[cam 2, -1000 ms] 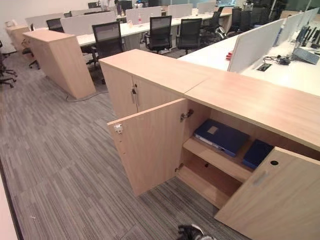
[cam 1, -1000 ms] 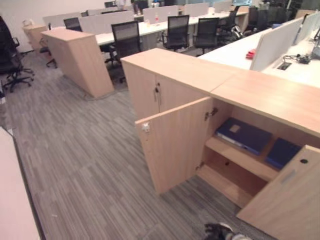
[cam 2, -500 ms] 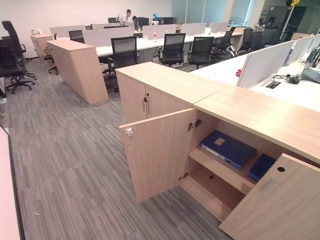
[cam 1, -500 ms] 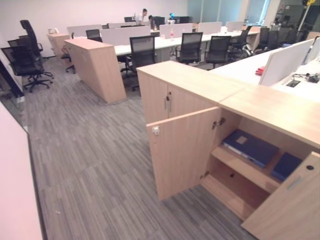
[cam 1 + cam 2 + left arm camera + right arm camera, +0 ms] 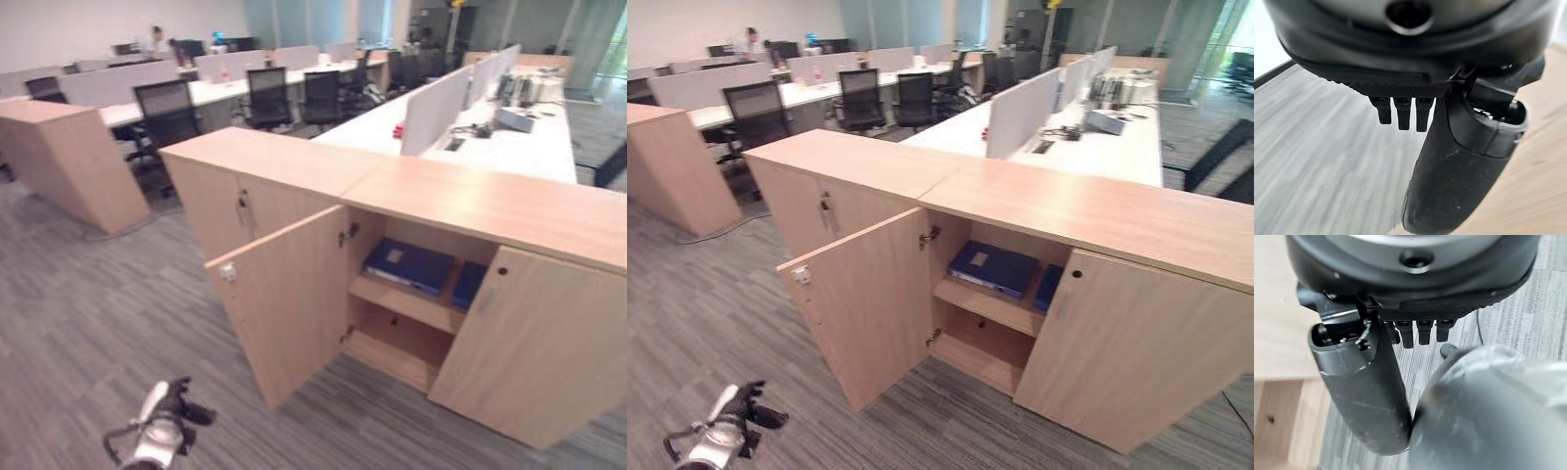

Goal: Put the empty folder in the office cabinet

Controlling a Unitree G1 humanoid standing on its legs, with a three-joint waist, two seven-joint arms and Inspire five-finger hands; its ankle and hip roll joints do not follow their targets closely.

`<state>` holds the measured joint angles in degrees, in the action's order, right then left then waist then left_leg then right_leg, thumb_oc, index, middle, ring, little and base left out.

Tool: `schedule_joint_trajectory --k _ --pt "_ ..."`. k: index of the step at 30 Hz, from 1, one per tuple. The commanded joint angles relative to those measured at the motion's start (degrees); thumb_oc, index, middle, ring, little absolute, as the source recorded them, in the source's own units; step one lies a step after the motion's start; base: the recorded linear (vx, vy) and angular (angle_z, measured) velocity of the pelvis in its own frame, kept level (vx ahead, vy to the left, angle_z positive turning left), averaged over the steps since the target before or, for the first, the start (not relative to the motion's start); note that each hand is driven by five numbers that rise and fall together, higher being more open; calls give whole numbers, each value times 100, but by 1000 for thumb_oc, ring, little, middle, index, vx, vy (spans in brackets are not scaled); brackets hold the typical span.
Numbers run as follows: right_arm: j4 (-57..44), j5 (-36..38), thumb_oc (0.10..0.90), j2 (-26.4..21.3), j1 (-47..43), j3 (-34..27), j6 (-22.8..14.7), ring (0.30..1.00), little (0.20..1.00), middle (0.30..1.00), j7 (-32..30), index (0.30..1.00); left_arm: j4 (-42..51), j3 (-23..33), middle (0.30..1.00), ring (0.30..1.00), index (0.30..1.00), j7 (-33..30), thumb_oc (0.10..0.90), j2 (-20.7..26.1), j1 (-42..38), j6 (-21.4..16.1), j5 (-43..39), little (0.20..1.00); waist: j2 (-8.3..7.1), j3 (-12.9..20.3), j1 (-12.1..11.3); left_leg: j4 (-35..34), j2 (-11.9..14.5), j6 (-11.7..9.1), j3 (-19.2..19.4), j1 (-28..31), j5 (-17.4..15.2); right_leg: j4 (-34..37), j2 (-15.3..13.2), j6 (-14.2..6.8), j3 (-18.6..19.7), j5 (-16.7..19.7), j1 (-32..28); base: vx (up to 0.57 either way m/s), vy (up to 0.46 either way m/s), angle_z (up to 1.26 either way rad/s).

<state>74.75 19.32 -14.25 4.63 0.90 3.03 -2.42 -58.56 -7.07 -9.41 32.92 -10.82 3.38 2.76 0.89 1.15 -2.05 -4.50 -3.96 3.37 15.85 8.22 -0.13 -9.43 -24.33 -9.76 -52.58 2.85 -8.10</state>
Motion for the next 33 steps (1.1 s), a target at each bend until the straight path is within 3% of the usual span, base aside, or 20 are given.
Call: schedule_joint_trajectory --k 1,8,12,21,33 --pt "333 -66 800 -42 -67 38 26 900 900 900 82 900 -160 164 900 900 900 -145 800 633 -860 -225 59 900 -106 -14 -72 -50 -146 -66 -91 -36 -713 722 -100 -445 160 730 115 19 -5 -27" --pt "476 -19 800 -217 -70 -46 67 900 900 900 183 900 -221 -454 900 900 900 94 800 820 -1789 -209 309 900 -174 -32 86 -50 -108 -72 208 77 -776 815 -12 -472 430 798 249 6 -6 -24" --pt "525 45 800 -283 -94 -104 89 900 900 900 215 900 -662 -501 900 900 900 166 800 743 -2091 -179 152 900 -196 -25 135 -50 -115 -74 287 109 -788 829 7 -483 494 827 299 -8 8 -12" --pt "653 263 800 -440 -98 -238 139 900 900 900 382 900 -2088 -60 900 900 900 528 800 1019 -2886 -86 -923 900 -224 31 281 -50 -105 -74 468 205 -804 913 110 -521 694 954 396 -4 5 -11" --pt "719 393 800 -599 -68 -415 148 900 900 900 491 900 -2469 418 900 900 900 770 800 1383 -3198 -71 -1915 900 -288 65 388 -50 -74 -77 594 244 -791 958 198 -524 880 1059 491 -4 2 -7"
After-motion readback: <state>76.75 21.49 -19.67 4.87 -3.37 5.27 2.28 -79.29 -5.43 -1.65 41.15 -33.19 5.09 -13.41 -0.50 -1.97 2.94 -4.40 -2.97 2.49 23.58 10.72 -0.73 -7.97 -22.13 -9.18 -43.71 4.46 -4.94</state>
